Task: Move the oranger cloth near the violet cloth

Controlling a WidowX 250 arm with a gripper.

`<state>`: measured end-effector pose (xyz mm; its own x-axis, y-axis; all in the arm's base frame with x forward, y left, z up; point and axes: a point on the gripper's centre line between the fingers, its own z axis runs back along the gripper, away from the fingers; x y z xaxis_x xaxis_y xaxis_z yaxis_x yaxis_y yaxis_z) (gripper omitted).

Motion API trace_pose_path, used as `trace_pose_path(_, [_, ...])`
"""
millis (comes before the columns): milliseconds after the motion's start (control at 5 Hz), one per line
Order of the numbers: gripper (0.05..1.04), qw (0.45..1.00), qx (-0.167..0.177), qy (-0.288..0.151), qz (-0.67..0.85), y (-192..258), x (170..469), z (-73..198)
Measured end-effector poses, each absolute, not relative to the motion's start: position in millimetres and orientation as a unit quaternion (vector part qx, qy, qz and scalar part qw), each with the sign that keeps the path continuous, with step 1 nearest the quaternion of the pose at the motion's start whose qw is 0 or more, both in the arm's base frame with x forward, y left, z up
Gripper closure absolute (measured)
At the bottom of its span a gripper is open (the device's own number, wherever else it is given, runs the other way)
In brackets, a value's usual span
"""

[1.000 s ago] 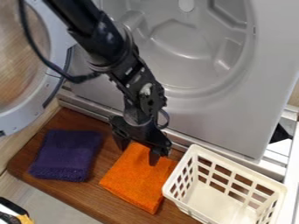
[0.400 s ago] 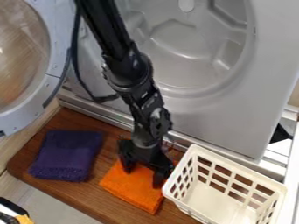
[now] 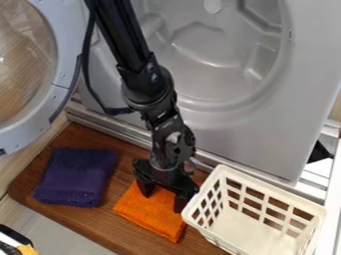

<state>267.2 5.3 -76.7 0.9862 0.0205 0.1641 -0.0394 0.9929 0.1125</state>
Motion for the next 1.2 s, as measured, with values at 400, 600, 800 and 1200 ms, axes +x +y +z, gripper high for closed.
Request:
trace_pose_path(400, [0.084, 0.993, 0.053, -0.085, 0.056, 20.1, 266.1, -77.0])
trace_pose_path(600, [0.084, 0.993, 0.049, -0.081, 0.065, 30.9, 265.6, -76.9])
trace_pose_path(800, [0.084, 0.991, 0.044, -0.085, 0.092, 46.4, 269.8, -75.7])
trace_pose_path(1200, [0.084, 0.986, 0.039, -0.091, 0.132, 76.5, 283.8, -78.2])
